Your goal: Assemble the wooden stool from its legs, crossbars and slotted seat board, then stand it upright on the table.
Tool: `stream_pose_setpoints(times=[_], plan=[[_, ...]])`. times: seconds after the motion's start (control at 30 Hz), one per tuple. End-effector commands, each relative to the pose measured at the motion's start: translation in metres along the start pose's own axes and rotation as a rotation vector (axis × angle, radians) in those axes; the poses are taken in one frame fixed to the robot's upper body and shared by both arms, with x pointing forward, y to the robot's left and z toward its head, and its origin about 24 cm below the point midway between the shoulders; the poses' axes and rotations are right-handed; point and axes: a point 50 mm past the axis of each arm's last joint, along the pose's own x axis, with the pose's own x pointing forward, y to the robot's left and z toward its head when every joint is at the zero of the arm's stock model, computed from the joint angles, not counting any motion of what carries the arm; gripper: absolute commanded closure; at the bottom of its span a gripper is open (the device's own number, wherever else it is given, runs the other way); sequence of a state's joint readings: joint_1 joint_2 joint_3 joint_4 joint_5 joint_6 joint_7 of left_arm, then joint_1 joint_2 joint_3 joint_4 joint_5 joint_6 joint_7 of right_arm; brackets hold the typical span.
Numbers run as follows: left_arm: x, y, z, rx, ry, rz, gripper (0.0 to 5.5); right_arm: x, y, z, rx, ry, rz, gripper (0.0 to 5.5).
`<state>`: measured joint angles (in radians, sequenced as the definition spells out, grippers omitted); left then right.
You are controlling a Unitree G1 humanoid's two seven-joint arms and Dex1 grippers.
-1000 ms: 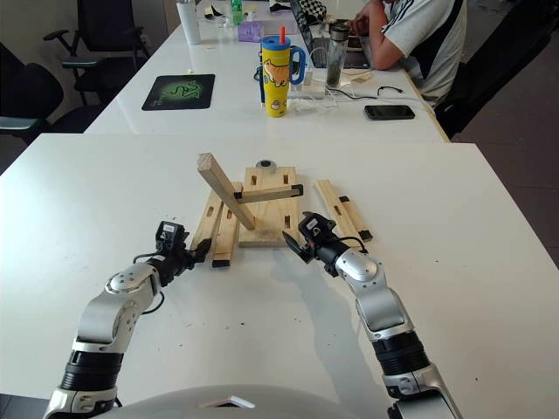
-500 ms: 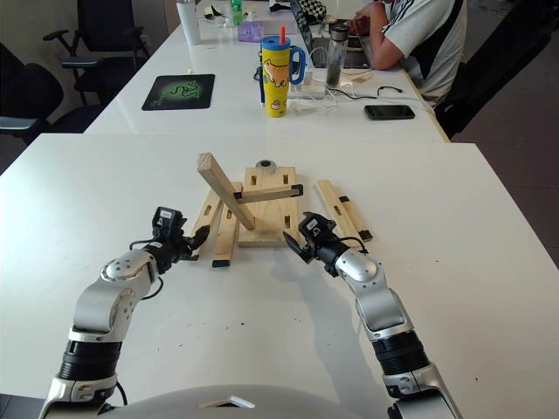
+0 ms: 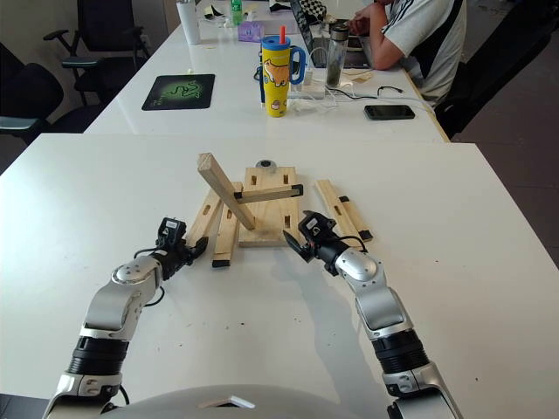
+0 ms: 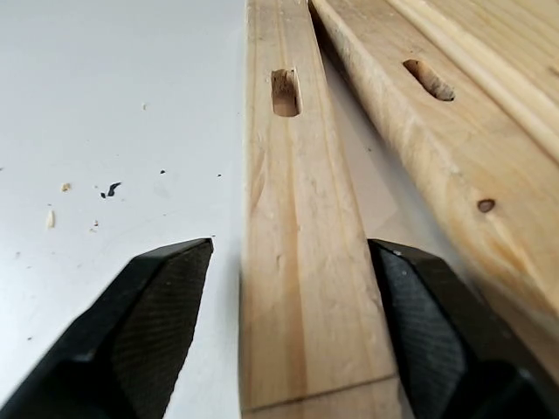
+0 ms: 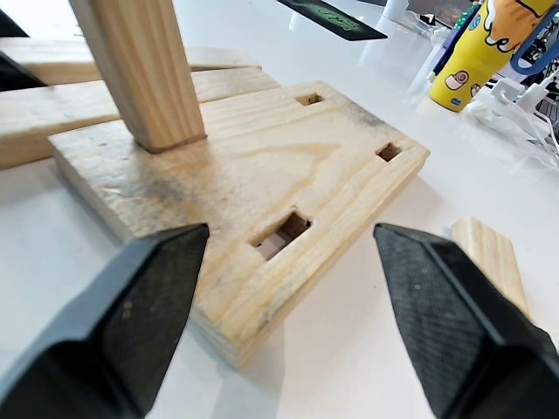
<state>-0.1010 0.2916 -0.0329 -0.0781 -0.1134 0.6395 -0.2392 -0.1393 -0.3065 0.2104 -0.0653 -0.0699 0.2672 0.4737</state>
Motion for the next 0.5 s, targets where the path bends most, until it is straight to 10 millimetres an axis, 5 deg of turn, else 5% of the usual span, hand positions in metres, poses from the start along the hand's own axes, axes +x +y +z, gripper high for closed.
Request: stream_pose_setpoints(times=[0.03,0.23,0.5], plan=[[0.002,0.002,0.006,0.018,-0.021,0.011,2.57,0.002,-0.001,0.002,-0.01,-0.003,-0.006,2.0],[0.002,0.003,0.002,0.008,-0.01,0.016,3.46,0.002,-0.001,0.003,-0.006,-0.007,-0.006,2.0],[0.002,0.004,0.009,0.003,-0.073,0.028,3.46,0.001,-0.004,0.005,-0.005,-0.015,-0.014,2.0]])
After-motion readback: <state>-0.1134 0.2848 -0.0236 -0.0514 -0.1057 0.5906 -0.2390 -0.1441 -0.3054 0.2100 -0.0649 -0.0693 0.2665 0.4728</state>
